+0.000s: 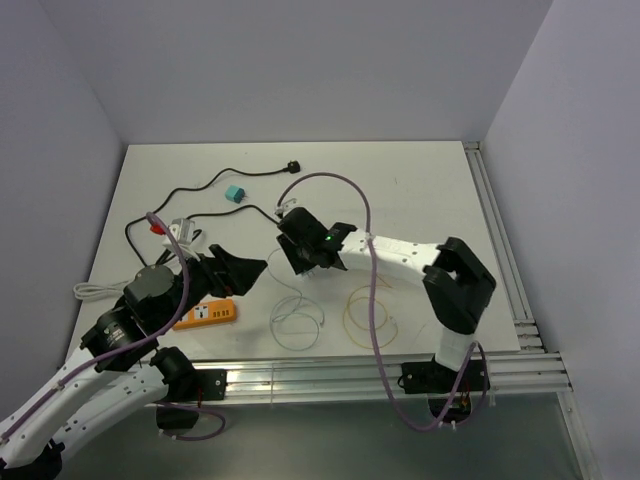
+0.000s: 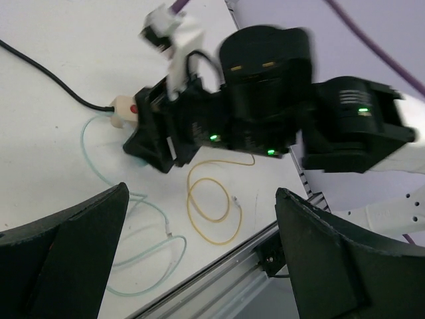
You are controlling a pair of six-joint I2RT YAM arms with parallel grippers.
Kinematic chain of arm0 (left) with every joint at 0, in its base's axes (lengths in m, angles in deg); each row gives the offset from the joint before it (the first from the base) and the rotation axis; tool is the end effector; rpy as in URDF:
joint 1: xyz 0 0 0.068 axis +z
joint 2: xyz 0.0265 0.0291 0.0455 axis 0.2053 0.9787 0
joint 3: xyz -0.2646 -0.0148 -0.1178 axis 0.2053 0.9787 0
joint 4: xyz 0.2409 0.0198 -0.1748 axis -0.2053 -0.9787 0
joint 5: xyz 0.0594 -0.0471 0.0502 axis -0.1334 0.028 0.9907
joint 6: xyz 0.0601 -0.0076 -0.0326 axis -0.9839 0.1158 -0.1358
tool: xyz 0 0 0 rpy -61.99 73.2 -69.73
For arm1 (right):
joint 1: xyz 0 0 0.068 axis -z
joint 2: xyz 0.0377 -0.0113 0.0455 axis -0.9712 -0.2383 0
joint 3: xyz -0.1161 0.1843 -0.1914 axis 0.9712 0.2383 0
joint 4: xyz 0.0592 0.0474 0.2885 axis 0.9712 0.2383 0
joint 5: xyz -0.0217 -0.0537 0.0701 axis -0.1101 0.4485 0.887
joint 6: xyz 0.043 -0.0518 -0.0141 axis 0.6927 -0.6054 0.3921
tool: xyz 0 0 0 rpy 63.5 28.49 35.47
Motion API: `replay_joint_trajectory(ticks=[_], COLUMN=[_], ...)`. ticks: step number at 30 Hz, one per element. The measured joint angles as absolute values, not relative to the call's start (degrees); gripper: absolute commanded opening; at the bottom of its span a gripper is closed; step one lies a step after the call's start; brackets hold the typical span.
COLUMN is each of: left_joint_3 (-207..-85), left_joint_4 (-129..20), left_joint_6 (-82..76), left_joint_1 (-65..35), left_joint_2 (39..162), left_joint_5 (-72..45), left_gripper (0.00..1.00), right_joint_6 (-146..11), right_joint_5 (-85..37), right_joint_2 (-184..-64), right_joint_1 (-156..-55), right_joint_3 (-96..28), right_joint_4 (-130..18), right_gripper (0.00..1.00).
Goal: Insert the plug
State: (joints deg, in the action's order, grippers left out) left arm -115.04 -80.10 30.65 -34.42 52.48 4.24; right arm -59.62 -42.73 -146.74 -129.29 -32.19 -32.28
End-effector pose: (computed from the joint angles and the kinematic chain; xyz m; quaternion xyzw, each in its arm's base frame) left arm 0.1168 -0.1091 0.3481 -0.0431 0.7624 -0.4154 0.4942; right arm 0.2713 0.3437 0.1910 -0.2862 0.9051 0.0929 0.3004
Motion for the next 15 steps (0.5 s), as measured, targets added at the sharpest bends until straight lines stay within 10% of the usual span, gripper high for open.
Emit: replay_joint_trajectory(ticks=[15], left_joint_3=[-116.3], left_joint_4=[-68.6], left_joint_6=[27.4], left_joint_1=[-34.4], left_joint_2=[61.3], left_joint_5=[-11.7], left_gripper=[0.96], right_joint_6=[-45.2], right_joint_5=[-40.7], right_joint_2=[-121.4], right_joint_1=[-129.7], right_joint_3=[-28.2], right_joint_4=[-35.2], right_gripper=[0.00])
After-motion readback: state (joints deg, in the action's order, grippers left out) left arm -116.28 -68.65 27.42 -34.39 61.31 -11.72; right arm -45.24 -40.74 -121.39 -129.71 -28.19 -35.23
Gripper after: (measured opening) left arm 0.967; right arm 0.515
